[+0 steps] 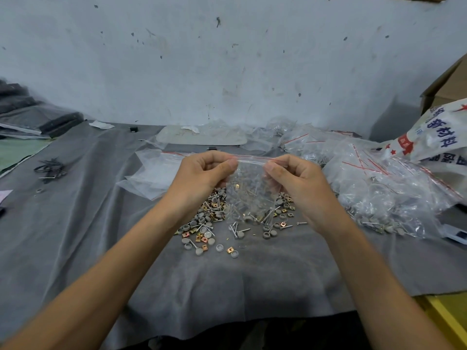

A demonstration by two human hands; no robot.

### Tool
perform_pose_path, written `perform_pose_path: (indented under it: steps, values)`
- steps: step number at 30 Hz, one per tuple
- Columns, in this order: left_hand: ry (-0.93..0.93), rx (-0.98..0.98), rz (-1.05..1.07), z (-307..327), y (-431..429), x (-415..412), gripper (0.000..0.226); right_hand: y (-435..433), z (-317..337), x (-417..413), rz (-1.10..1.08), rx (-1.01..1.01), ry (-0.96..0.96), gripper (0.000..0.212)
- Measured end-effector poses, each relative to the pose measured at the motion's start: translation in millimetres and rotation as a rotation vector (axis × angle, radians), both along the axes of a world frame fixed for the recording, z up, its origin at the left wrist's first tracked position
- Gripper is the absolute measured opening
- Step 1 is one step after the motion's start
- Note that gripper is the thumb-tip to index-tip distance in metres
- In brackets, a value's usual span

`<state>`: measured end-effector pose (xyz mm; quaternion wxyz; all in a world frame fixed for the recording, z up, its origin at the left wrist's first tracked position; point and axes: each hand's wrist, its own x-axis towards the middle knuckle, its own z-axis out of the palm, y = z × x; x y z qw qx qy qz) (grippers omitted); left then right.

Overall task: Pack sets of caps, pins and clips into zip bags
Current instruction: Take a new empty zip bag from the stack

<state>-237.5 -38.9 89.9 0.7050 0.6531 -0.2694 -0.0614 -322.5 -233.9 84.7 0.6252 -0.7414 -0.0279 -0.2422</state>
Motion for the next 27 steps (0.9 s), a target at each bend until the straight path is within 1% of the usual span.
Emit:
perform_pose_path:
  steps: [3, 5, 8, 9, 11, 13, 14, 17, 23, 27]
  values:
    - [-0.063, 0.002, 0.029, -1, 0, -3, 0.010, -2, 0, -2, -0.009, -0.027, 0.017, 0.010]
    - [-0.115, 0.023, 0.031, -1, -1, -5, 0.012, -2, 2, -4, -0.013, -0.101, 0.033, 0.012]
    - [-0.167, 0.051, -0.001, -2, -4, -10, 0.009, 1, 9, -5, -0.058, -0.370, 0.054, 0.025]
    - [-0.177, 0.061, -0.008, -3, -5, -11, 0.007, 3, 11, -4, -0.071, -0.457, 0.053, 0.026]
    - [-0.196, 0.082, -0.004, -5, -6, -13, 0.006, 10, 16, -2, -0.085, -0.568, 0.027, 0.015]
    - [-0.207, 0.090, -0.003, -6, -4, -14, 0.006, 15, 18, -1, -0.117, -0.636, 0.000, 0.004]
    - [-0.213, 0.090, -0.008, -6, -3, -14, 0.007, 17, 19, 0, -0.129, -0.663, -0.006, 0.003]
    - [-0.214, 0.081, -0.030, -6, 0, -14, 0.006, 20, 20, 1, -0.130, -0.695, -0.016, 0.005]
    - [-0.175, 0.061, -0.064, -11, 4, -12, 0.011, 23, 14, 5, -0.128, -0.673, -0.033, 0.008]
    - [-0.176, 0.055, -0.067, -12, 4, -13, 0.008, 24, 14, 6, -0.111, -0.642, -0.048, 0.012]
